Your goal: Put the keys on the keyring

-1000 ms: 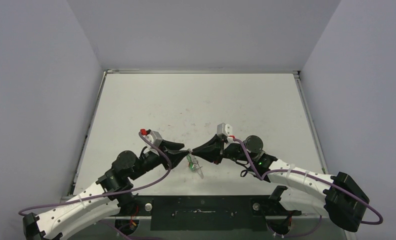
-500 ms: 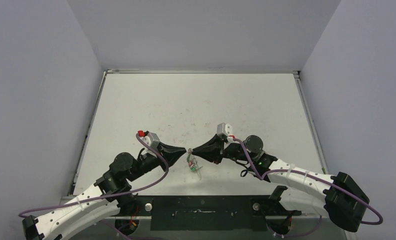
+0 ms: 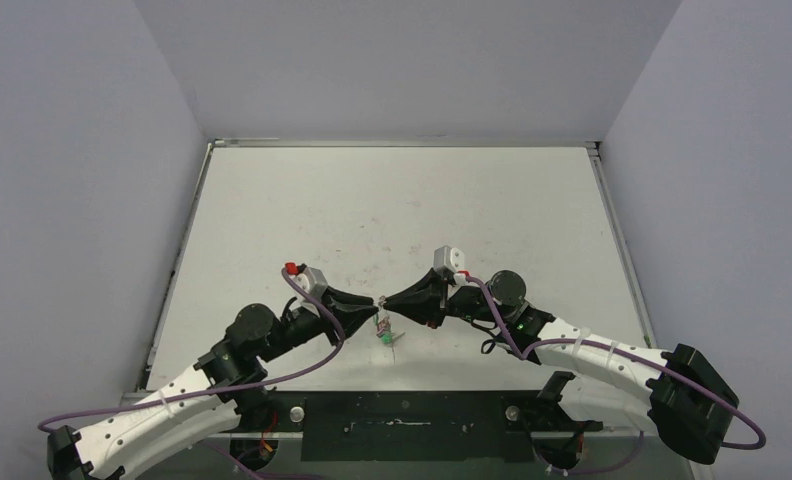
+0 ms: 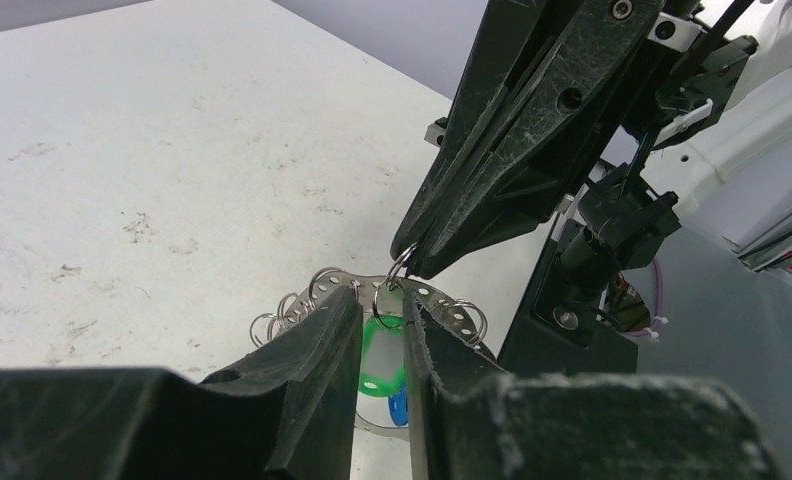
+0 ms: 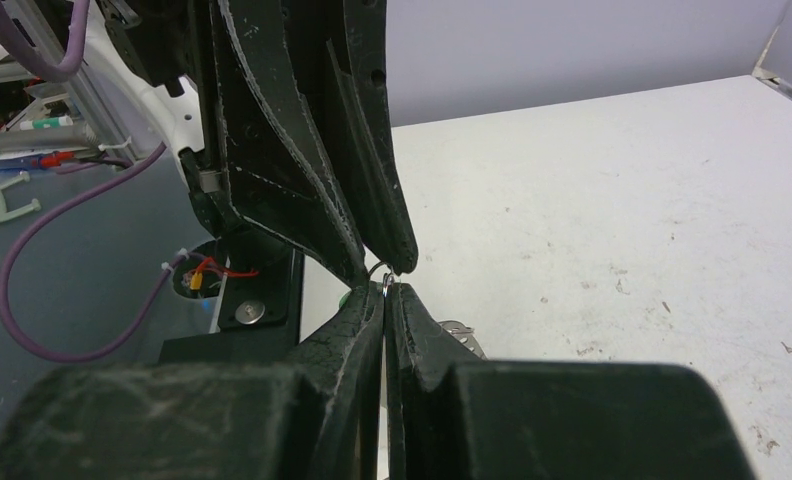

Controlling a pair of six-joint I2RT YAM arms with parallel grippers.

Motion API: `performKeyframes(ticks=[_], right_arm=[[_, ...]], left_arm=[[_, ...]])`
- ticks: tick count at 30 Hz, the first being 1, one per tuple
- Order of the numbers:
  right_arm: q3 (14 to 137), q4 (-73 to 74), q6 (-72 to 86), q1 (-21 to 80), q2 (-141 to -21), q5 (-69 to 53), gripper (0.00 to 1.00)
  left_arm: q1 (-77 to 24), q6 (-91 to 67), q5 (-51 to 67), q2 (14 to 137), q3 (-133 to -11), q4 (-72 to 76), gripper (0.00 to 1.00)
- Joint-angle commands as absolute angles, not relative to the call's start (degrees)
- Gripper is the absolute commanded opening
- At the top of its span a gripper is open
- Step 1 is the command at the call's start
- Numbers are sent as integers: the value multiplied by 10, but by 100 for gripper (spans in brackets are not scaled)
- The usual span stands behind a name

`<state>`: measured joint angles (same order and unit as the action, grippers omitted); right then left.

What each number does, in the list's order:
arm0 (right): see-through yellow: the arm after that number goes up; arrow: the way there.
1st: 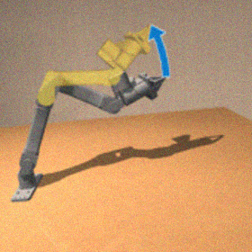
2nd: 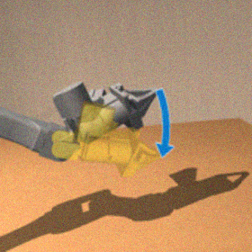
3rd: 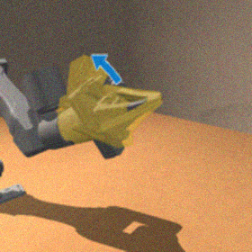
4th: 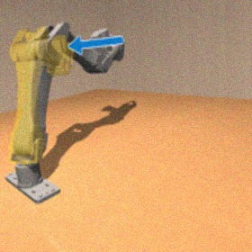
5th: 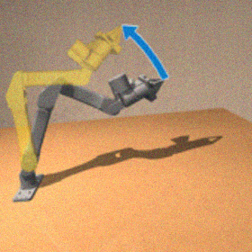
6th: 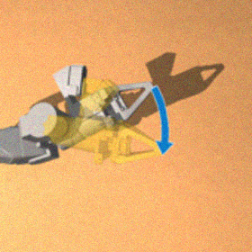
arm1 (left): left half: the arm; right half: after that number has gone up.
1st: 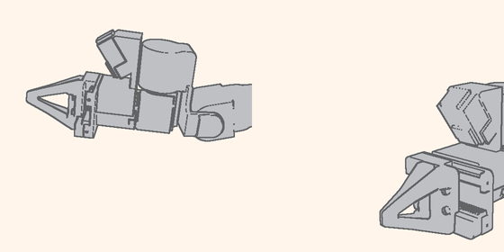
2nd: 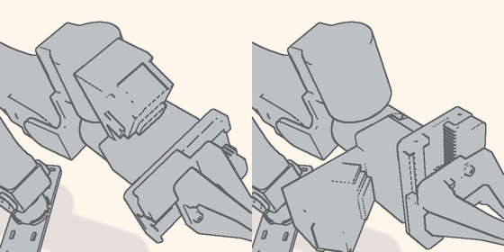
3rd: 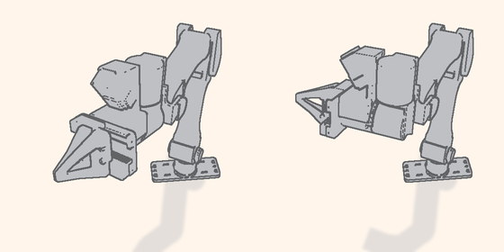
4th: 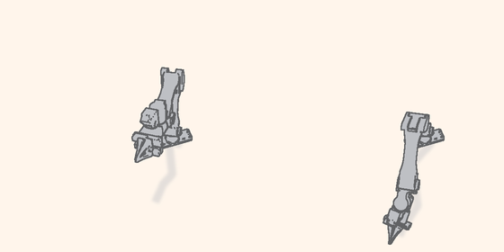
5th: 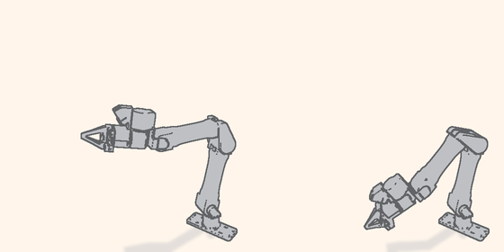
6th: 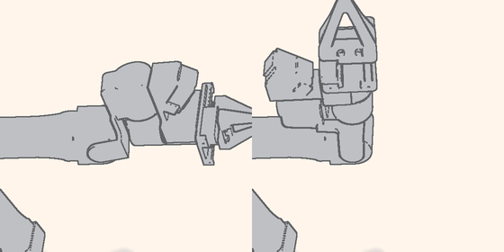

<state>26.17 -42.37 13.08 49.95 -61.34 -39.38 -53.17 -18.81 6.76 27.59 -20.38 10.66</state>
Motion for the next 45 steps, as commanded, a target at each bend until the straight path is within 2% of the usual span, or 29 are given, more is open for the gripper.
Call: performKeyframes(ticks=[1, 9, 25, 45], right_arm=[[276, -463, 126, 499, -606, -395, 0], [276, -459, 124, 499, -603, -393, 0], [277, -465, 126, 499, -602, -396, 0], [275, -493, 134, 499, -611, -412, 0]], left_arm=[[-530, -184, 90, 292, -205, 150, 19], [-530, -184, 97, 296, -200, 162, 0], [-530, -181, 53, 290, -183, 108, 0], [-530, -150, 66, 333, -174, 139, 0]])
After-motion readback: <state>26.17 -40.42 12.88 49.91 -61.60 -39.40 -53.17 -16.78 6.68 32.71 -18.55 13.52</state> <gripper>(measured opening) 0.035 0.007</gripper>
